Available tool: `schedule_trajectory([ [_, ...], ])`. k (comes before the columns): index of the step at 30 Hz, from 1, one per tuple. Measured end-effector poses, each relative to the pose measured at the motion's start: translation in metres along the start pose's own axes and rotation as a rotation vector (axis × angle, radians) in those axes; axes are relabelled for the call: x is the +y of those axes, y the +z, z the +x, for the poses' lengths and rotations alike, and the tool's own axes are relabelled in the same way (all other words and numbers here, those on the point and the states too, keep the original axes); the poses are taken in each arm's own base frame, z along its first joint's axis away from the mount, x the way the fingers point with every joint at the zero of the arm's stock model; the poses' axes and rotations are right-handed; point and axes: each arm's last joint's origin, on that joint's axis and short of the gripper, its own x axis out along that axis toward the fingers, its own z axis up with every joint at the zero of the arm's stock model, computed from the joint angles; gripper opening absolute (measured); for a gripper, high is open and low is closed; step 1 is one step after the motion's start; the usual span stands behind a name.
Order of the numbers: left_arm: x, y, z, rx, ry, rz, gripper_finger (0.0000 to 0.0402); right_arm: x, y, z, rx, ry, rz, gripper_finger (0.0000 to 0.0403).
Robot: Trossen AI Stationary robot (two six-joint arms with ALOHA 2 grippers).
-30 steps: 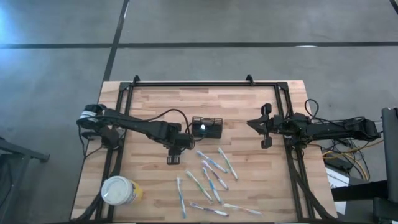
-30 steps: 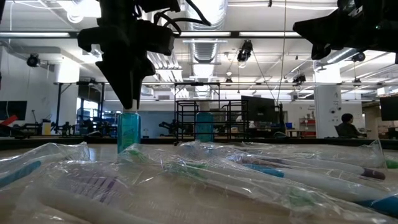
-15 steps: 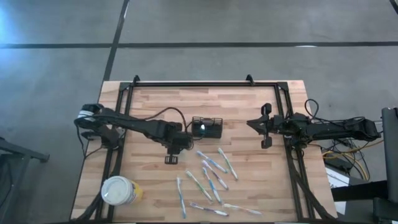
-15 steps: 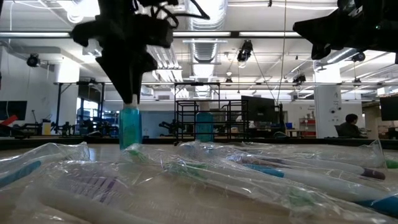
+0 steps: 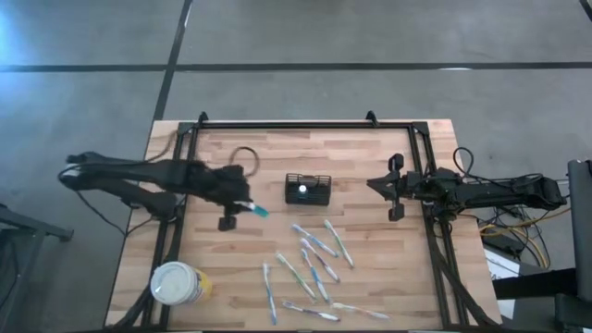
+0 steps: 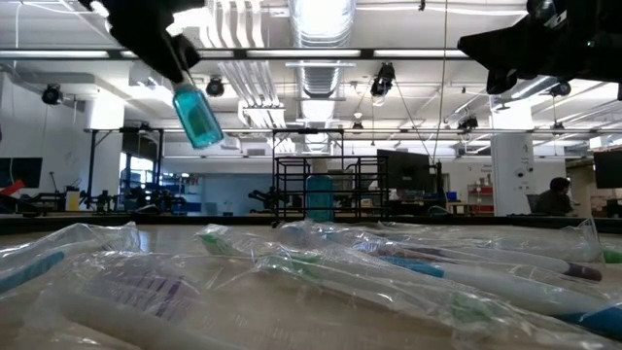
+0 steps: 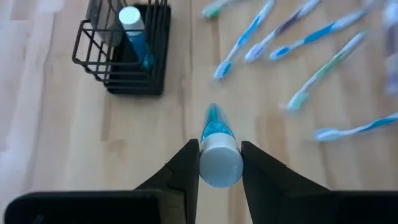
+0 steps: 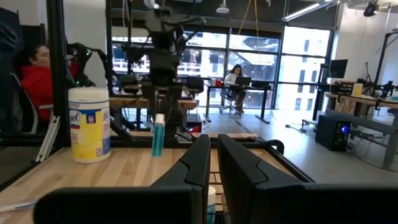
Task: Pick & Place toothbrushing station
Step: Put the mouthwash into the wire organizer
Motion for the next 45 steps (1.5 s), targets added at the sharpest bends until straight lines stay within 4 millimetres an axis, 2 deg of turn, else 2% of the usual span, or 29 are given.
schedule_trajectory([
  [5, 0.008, -0.041, -0.010, -0.181, -0.096, -0.057, 0.0096, 0.000, 0.000, 0.000, -0.001, 0.000, 0.000, 0.0027],
  [9, 0.013, -0.067, -0.014, -0.276, -0.100, -0.088, 0.0096, 0.000, 0.000, 0.000, -0.001, 0.000, 0.000, 0.0027],
  [14, 0.015, -0.095, -0.007, -0.374, -0.108, -0.109, 0.0096, 0.000, 0.000, 0.000, -0.001, 0.000, 0.001, 0.0027],
  [21, 0.015, -0.111, 0.001, -0.479, -0.138, -0.152, 0.0096, 0.000, 0.000, 0.000, 0.000, 0.000, 0.000, 0.0027],
  [26, 0.015, -0.108, 0.001, -0.475, -0.149, -0.197, 0.0096, 0.000, 0.000, 0.000, 0.000, -0.001, -0.002, 0.0027],
  [31, 0.015, -0.075, -0.014, -0.433, -0.144, -0.217, 0.0096, 0.000, 0.000, 0.000, -0.005, -0.006, -0.012, 0.0027],
  [37, 0.019, 0.005, -0.029, -0.279, -0.053, -0.167, 0.0096, -0.001, 0.001, 0.000, -0.011, -0.027, -0.015, 0.0027],
  [40, 0.021, 0.045, -0.022, -0.192, -0.024, -0.101, 0.0096, -0.001, 0.001, 0.000, -0.012, -0.027, -0.015, 0.0027],
  [45, 0.025, 0.109, -0.004, -0.147, -0.009, 0.021, 0.0096, -0.001, 0.000, 0.000, -0.005, -0.027, -0.016, 0.0027],
])
